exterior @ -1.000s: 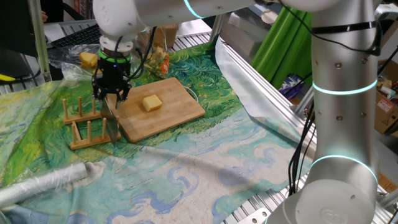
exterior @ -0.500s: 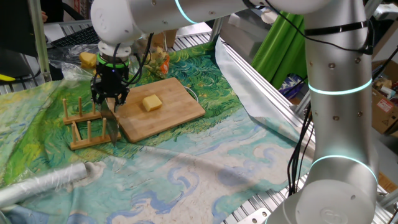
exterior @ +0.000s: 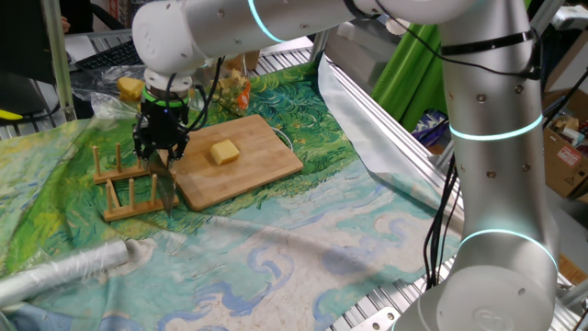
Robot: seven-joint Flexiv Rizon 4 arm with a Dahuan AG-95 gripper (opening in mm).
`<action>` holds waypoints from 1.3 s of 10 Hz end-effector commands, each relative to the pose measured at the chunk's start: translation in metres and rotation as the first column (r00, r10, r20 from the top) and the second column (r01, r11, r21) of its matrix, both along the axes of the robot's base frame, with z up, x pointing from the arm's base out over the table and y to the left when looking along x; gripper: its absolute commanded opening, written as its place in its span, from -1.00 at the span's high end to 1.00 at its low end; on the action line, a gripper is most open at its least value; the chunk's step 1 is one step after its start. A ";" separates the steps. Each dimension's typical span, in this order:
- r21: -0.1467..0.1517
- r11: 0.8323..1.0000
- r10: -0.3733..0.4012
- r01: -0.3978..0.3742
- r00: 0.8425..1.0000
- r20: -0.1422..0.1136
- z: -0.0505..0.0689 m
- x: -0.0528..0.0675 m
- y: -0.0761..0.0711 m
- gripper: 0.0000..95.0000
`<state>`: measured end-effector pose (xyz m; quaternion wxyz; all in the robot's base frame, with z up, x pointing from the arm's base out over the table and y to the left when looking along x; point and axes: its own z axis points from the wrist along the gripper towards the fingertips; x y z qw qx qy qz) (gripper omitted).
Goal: Chop the potatoes
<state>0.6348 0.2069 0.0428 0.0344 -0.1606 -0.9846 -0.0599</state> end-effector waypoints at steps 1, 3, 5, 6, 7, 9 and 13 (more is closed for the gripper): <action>0.007 1.000 -0.002 0.002 1.000 0.002 -0.002 0.000 0.000 0.20; 0.020 1.000 -0.006 0.006 1.000 0.001 -0.004 -0.001 0.001 0.20; 0.027 1.000 -0.009 0.009 1.000 0.001 -0.006 -0.003 0.003 0.20; 0.027 1.000 -0.010 0.010 1.000 0.002 -0.007 -0.004 0.004 0.20; 0.028 1.000 -0.011 0.011 1.000 0.003 -0.008 -0.004 0.005 0.20; 0.028 1.000 -0.010 0.010 1.000 0.005 -0.009 -0.005 0.006 0.20; 0.026 1.000 -0.013 0.013 1.000 0.005 -0.010 -0.007 0.009 0.20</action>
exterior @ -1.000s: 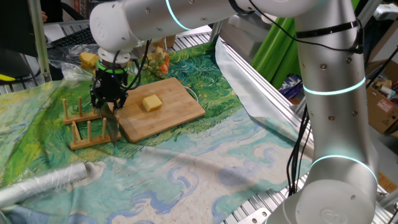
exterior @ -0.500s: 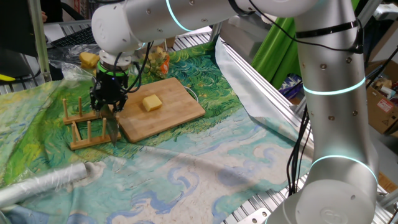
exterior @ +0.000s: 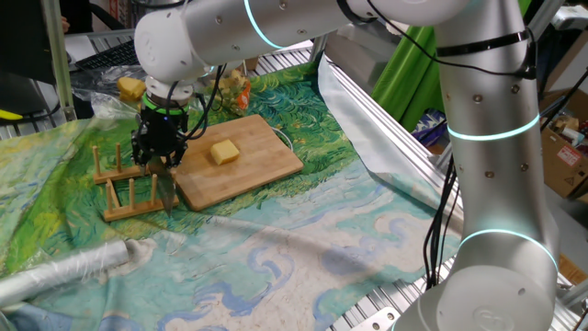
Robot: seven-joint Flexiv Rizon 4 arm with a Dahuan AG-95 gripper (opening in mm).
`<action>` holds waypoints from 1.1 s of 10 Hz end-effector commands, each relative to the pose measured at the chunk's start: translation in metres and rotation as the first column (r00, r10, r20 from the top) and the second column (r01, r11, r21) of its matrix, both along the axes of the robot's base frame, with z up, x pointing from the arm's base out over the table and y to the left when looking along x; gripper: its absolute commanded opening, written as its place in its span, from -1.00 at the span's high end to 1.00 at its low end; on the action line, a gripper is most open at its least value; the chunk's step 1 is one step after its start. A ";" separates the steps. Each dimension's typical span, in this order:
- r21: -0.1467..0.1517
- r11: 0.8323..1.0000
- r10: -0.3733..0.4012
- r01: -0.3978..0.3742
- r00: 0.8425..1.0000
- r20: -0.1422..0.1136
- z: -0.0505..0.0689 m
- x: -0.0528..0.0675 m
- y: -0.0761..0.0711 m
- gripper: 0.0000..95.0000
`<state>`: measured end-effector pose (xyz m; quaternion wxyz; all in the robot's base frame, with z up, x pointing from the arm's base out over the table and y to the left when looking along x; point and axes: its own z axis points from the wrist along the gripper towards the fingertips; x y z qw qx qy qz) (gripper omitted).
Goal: Chop the potatoes
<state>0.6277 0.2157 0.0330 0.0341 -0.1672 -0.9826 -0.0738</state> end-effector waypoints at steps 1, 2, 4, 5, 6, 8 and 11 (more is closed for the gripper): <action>-0.001 1.000 0.003 -0.003 1.000 0.001 -0.002 0.000 0.000 0.20; -0.004 1.000 0.003 -0.003 1.000 0.002 -0.003 -0.001 0.001 0.20; -0.005 1.000 -0.003 0.003 1.000 0.002 -0.003 -0.002 0.002 0.60; -0.005 1.000 -0.003 0.003 1.000 0.002 -0.002 -0.003 0.004 1.00; -0.005 1.000 -0.004 0.004 1.000 0.003 -0.002 -0.003 0.004 1.00; -0.006 1.000 -0.002 0.002 1.000 0.010 -0.003 -0.003 0.004 1.00; 0.002 1.000 0.029 -0.029 0.999 0.020 -0.003 -0.003 0.005 1.00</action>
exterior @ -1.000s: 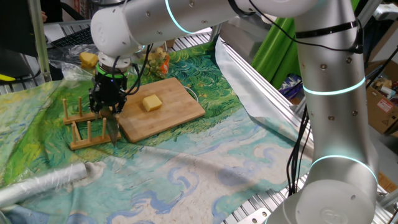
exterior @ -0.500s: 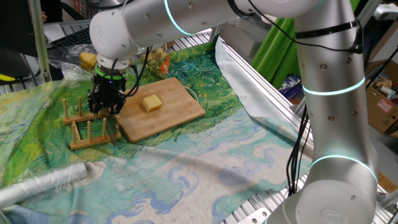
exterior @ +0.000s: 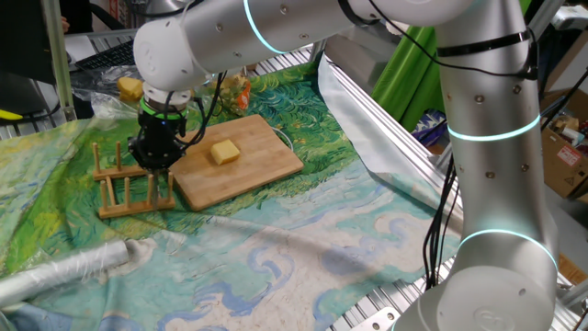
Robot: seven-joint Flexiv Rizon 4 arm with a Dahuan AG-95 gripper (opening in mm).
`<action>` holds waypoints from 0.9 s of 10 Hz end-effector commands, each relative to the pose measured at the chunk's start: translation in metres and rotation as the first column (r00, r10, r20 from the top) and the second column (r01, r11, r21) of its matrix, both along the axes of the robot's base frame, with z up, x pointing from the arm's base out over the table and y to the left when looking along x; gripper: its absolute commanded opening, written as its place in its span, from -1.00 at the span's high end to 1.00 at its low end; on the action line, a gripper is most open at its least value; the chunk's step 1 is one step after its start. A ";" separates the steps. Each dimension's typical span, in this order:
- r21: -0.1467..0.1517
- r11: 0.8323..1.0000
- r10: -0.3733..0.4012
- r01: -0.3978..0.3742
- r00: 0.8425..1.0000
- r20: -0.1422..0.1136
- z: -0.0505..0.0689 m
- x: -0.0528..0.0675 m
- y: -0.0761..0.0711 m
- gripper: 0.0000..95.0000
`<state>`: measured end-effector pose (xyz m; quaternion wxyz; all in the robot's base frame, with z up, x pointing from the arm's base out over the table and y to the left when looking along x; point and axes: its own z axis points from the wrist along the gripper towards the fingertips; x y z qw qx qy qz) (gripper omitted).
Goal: Chop the potatoes
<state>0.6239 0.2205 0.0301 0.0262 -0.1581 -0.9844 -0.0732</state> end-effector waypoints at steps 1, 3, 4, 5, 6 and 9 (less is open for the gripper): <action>0.002 1.000 0.019 -0.019 1.000 0.006 -0.001 0.001 0.000 1.00; -0.012 1.000 -0.008 0.008 1.000 -0.003 0.000 0.000 0.001 1.00; -0.018 1.000 -0.006 0.006 1.000 -0.003 0.000 0.000 0.001 1.00; -0.016 1.000 -0.003 0.003 1.000 -0.004 0.002 0.001 0.002 1.00; -0.012 1.000 -0.022 0.022 1.000 -0.008 0.009 0.004 0.005 1.00; -0.033 0.999 -0.043 0.042 0.999 -0.009 0.025 0.006 0.011 1.00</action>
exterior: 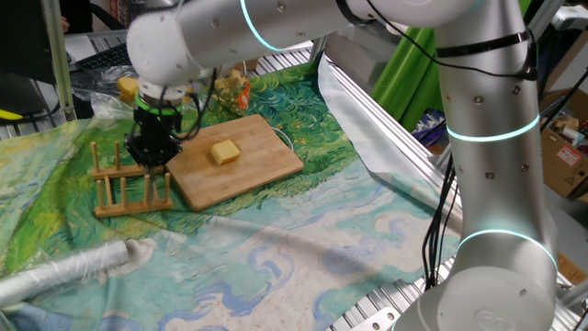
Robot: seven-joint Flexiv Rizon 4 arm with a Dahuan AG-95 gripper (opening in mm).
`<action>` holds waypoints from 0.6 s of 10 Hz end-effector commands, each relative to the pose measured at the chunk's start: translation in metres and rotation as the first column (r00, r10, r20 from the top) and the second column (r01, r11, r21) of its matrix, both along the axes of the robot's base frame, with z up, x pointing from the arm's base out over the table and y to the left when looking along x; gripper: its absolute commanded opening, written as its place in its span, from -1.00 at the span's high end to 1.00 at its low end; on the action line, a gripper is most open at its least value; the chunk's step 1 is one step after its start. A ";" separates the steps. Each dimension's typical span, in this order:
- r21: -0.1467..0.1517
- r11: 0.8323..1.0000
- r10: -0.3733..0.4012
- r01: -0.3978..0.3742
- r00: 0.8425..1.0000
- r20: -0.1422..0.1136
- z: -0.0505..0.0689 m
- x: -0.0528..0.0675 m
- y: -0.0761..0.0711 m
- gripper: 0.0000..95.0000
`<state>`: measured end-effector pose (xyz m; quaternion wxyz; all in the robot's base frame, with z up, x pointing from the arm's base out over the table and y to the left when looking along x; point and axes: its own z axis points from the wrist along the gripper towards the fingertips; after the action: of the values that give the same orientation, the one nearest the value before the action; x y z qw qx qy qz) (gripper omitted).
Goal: Chop the potatoes
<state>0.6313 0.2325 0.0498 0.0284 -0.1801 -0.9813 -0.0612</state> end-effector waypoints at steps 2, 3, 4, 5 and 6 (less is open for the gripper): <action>-0.025 1.000 -0.003 0.003 1.000 -0.006 0.033 0.000 -0.003 1.00; -0.029 1.000 -0.004 0.004 1.000 -0.007 0.042 0.000 -0.004 1.00; -0.030 0.999 -0.012 0.012 1.000 -0.010 0.055 0.000 -0.007 1.00; -0.026 1.000 -0.017 0.016 1.000 -0.012 0.068 0.000 -0.010 1.00; -0.026 1.000 -0.018 0.018 1.000 -0.014 0.076 0.000 -0.012 1.00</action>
<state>0.6321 0.2187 0.1297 0.0318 -0.1890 -0.9803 -0.0474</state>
